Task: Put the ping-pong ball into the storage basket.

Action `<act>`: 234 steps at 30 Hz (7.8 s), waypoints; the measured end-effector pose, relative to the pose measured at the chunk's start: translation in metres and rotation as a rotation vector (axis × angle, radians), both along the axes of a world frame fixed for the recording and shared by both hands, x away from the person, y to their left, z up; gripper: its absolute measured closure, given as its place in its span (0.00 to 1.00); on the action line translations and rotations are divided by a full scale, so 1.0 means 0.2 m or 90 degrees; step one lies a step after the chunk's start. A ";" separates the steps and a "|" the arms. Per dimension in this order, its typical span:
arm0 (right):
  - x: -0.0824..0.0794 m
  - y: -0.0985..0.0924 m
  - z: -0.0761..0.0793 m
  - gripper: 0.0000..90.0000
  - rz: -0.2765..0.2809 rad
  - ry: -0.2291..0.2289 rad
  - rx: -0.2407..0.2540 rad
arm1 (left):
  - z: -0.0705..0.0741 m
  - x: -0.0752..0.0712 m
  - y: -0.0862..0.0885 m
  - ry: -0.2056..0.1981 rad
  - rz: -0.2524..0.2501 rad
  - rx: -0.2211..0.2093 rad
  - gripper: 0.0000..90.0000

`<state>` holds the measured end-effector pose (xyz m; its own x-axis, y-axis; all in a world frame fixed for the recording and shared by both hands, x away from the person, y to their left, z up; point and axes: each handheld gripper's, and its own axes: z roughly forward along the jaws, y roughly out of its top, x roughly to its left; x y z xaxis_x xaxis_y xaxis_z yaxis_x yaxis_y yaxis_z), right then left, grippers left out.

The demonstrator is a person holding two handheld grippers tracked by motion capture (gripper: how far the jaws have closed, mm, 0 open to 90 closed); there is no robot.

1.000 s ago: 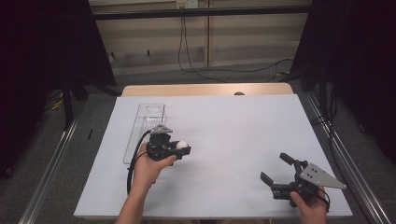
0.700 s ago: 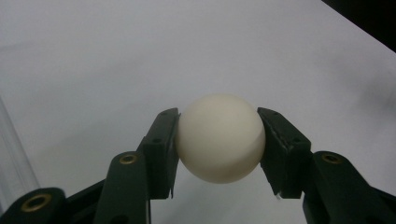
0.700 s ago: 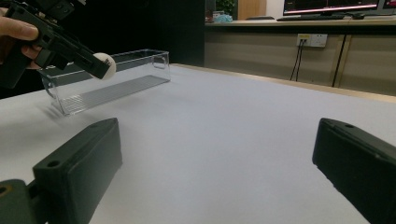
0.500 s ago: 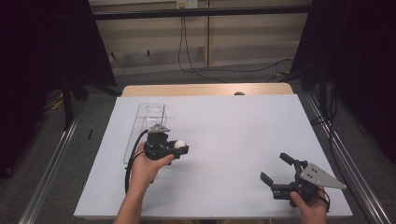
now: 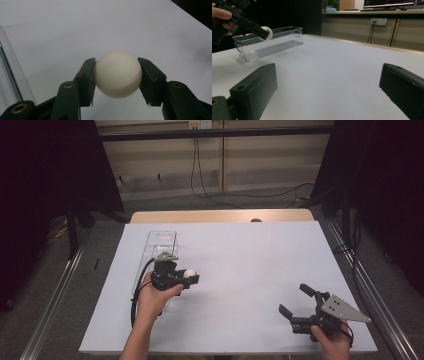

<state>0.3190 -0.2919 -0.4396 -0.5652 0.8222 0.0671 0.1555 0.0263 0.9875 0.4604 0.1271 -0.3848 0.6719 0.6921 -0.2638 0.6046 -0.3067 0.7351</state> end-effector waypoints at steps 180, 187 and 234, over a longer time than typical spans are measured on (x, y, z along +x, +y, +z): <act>0.00 0.00 0.00 0.01 -0.006 0.000 0.001 | 0.07 0.03 0.35 -0.003 0.120 -0.012 0.57; 0.00 0.00 0.00 0.01 -0.004 -0.002 0.000 | 0.06 0.03 0.36 -0.001 0.130 -0.014 0.57; 0.00 0.00 0.00 0.01 -0.005 -0.001 0.000 | 0.03 0.05 0.42 0.003 0.147 0.017 0.57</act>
<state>0.3192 -0.2928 -0.4391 -0.5584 0.8270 0.0660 0.1542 0.0253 0.9877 0.4701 0.2110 -0.3790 0.4935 0.8342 -0.2459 0.6640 -0.1788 0.7260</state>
